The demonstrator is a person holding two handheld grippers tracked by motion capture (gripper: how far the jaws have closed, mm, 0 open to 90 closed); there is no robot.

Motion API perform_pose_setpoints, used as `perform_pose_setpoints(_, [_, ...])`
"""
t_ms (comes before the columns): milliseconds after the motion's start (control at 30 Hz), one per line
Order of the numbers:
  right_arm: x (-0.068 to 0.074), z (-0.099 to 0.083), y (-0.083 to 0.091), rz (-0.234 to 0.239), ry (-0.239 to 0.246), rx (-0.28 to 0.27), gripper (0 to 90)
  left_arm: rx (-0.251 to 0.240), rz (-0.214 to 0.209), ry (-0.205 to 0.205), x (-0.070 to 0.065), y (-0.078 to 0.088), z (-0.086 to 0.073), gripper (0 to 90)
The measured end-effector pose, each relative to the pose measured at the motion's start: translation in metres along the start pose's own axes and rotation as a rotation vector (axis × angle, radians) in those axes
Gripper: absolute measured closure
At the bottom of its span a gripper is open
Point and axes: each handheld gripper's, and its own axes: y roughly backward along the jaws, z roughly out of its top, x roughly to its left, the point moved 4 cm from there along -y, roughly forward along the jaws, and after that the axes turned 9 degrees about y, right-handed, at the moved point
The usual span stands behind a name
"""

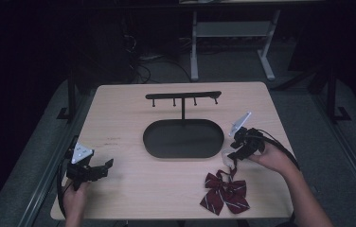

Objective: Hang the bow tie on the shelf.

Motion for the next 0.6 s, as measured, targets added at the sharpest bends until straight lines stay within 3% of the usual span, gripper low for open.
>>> perform_pose_setpoints(333, [-0.014,-0.003,-0.009,-0.009,-0.028,0.021,54.9,-0.002,0.0,0.0,-0.001,-0.001,0.0,16.3])
perform_pose_setpoints(600, [-0.017,-0.003,-0.023,-0.009,-0.006,0.063,60.1,0.006,0.002,-0.005,-0.002,-0.001,0.0,16.3])
